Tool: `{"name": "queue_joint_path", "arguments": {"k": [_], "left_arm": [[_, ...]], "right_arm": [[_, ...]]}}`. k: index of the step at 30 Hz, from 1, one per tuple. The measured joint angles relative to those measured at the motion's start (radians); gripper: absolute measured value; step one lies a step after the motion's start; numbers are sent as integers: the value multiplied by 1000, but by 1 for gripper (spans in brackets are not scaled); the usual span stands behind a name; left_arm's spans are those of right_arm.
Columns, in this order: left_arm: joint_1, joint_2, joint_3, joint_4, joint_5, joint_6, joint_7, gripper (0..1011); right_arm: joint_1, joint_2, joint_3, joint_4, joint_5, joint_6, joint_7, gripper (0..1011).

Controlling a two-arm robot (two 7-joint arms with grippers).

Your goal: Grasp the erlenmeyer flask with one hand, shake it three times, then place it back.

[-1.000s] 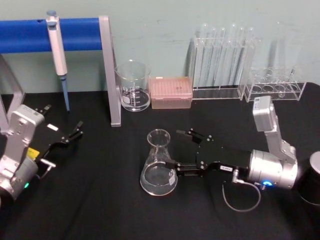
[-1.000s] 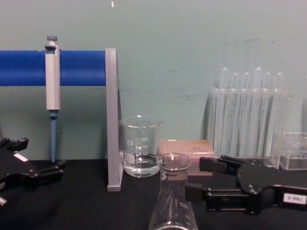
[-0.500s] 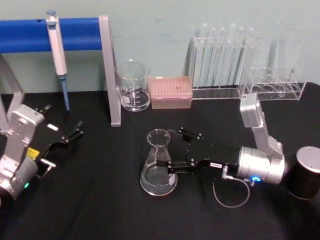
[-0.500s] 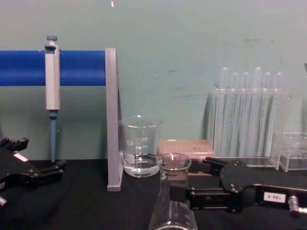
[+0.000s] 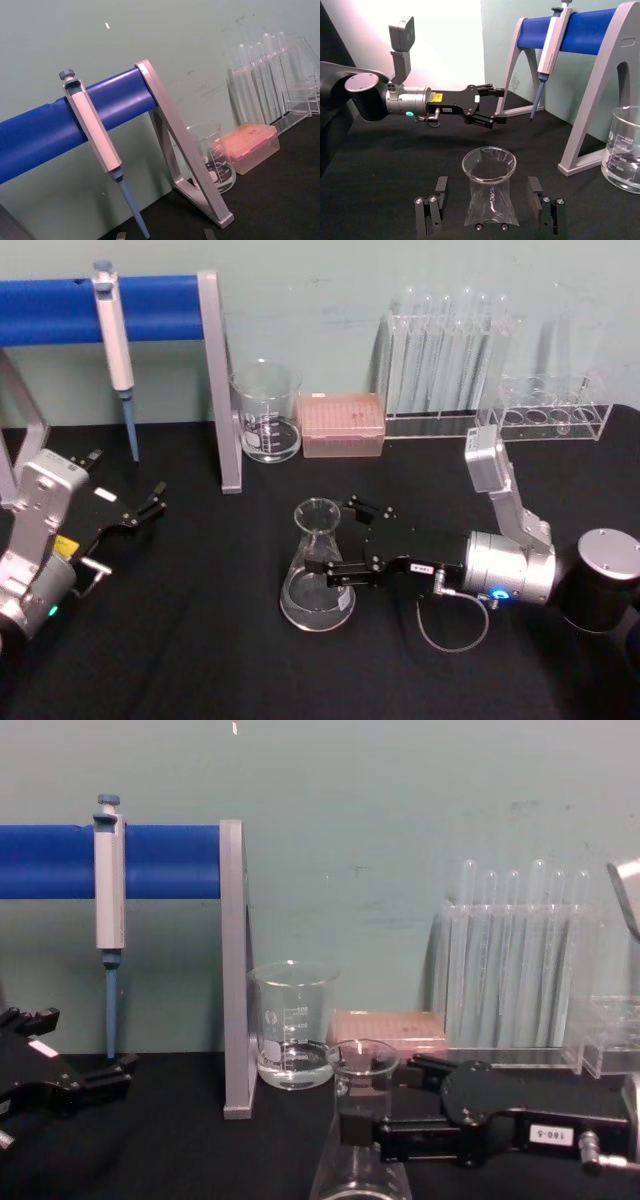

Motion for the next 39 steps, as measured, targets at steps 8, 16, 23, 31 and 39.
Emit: {"name": "queue_joint_path", "arguments": {"k": [8, 16, 23, 31, 39], "left_arm": [[0, 0, 0, 0, 0, 0, 0, 1001], [0, 0, 0, 0, 0, 0, 0, 1001], [0, 0, 0, 0, 0, 0, 0, 1001], [0, 0, 0, 0, 0, 0, 0, 1001], [0, 0, 0, 0, 0, 0, 0, 1001]], "right_arm": [[7, -9, -4, 11, -2, -3, 1, 1002], [16, -24, -5, 29, -13, -8, -14, 1002], [21, -31, -5, 37, -21, -8, -19, 1003], [21, -34, -9, 37, -23, -5, -16, 1003], [18, -31, -9, 29, -32, 0, -31, 1002]]}}
